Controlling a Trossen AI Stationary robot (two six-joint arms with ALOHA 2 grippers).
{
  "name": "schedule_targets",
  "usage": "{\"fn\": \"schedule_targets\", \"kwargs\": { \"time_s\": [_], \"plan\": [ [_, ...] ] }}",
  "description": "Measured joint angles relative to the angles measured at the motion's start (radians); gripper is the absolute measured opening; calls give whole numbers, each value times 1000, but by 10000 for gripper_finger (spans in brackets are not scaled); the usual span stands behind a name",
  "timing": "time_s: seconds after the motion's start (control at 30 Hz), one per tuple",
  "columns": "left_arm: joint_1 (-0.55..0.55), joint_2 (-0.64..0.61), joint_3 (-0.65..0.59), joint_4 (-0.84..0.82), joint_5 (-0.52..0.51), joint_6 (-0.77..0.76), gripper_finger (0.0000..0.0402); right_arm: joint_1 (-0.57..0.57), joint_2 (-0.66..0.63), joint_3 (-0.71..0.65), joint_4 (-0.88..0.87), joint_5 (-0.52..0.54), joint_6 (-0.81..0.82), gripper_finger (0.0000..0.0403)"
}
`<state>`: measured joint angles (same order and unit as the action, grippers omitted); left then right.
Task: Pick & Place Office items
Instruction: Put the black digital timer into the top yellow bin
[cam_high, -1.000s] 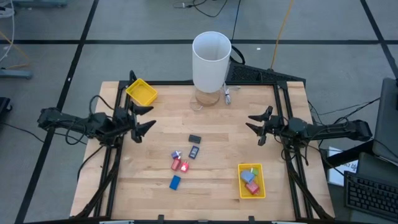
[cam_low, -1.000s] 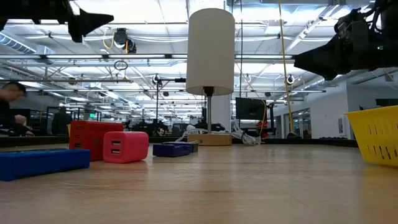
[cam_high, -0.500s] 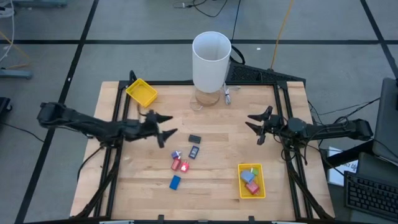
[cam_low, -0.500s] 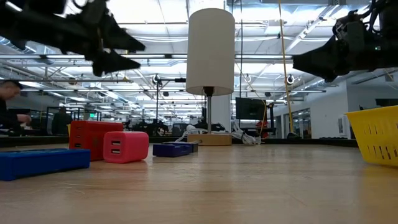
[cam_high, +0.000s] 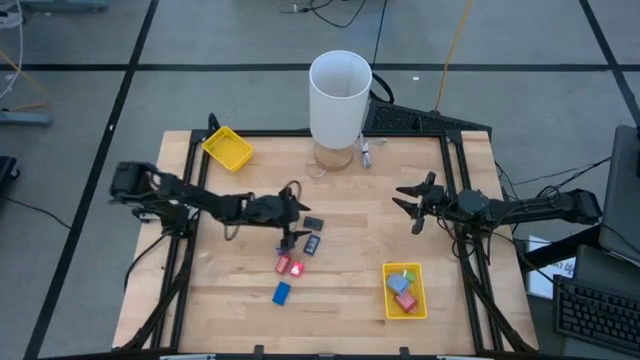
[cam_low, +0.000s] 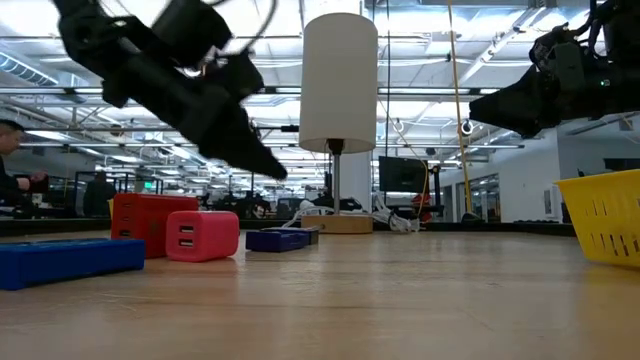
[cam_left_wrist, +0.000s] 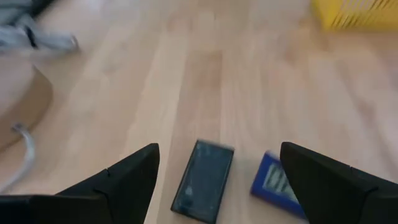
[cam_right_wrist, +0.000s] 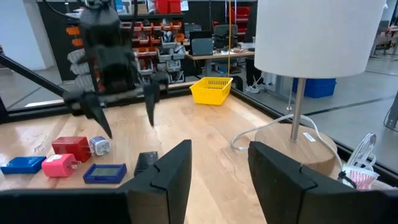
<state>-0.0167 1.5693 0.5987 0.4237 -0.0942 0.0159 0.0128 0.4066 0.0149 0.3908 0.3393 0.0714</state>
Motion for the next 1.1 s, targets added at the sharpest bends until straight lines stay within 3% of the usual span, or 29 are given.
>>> {"fn": "schedule_targets", "kwargs": {
  "time_s": [0.27,0.63,0.87,1.1],
  "plan": [
    [40,164,68,-10,-1,0,337,0,1,0,1,-3,48,146],
    [58,179,69,-130,45,-25,337,0,4,0,-1,-5,49,146],
    [58,179,69,-118,44,-10,335,0,4,0,-1,-24,49,146],
    [58,179,69,-109,49,48,264,1,4,0,-1,-31,56,146]
  ]
}}
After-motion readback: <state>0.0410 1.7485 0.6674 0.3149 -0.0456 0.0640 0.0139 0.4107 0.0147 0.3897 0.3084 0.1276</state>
